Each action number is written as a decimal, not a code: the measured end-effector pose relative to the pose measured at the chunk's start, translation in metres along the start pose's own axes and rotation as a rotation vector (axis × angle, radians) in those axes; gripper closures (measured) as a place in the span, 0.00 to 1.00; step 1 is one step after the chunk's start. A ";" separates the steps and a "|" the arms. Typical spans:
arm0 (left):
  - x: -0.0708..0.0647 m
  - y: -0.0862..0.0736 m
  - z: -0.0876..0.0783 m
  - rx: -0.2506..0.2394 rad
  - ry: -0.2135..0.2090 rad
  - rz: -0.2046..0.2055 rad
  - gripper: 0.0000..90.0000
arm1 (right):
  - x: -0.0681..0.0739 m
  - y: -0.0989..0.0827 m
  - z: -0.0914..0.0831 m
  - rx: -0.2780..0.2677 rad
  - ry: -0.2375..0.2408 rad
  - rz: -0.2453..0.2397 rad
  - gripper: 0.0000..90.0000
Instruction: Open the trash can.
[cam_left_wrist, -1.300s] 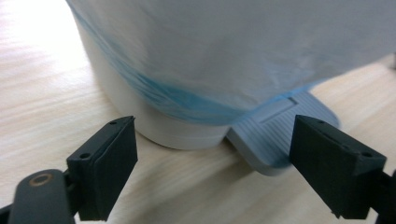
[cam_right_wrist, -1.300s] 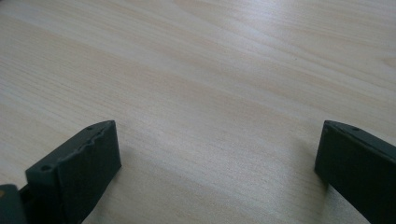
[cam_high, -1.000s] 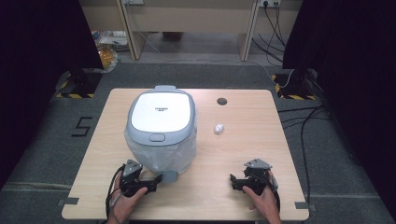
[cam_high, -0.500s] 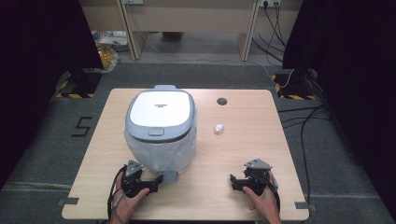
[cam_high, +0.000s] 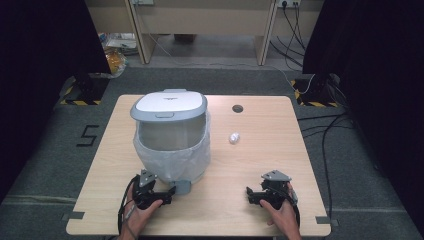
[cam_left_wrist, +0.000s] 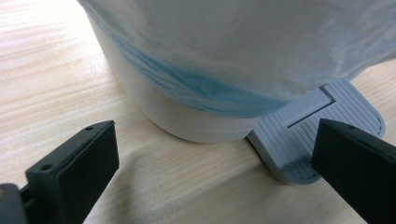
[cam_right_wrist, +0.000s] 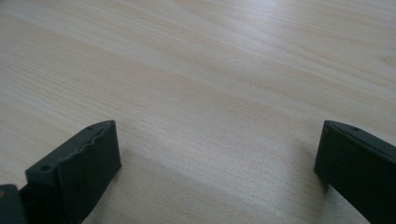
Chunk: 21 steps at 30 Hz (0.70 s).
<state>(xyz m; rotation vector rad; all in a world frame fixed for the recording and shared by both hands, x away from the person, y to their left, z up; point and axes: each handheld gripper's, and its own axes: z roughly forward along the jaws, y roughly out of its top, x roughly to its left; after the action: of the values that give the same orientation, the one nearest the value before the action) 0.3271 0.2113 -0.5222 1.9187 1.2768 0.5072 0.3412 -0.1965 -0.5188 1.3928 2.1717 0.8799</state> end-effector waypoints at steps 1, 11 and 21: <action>0.000 0.001 0.001 0.002 0.006 0.003 0.00 | 0.000 0.000 0.000 0.000 0.000 -0.001 0.00; 0.009 0.007 0.008 0.019 0.013 -0.016 0.00 | 0.000 0.000 0.000 -0.001 0.002 -0.004 0.00; 0.011 0.012 0.014 0.015 0.020 -0.017 0.00 | 0.000 0.000 0.000 -0.001 0.002 -0.004 0.00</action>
<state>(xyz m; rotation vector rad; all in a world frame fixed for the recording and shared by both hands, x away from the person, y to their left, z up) 0.3483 0.2138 -0.5227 1.9174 1.3121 0.5107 0.3411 -0.1970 -0.5188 1.3867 2.1749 0.8816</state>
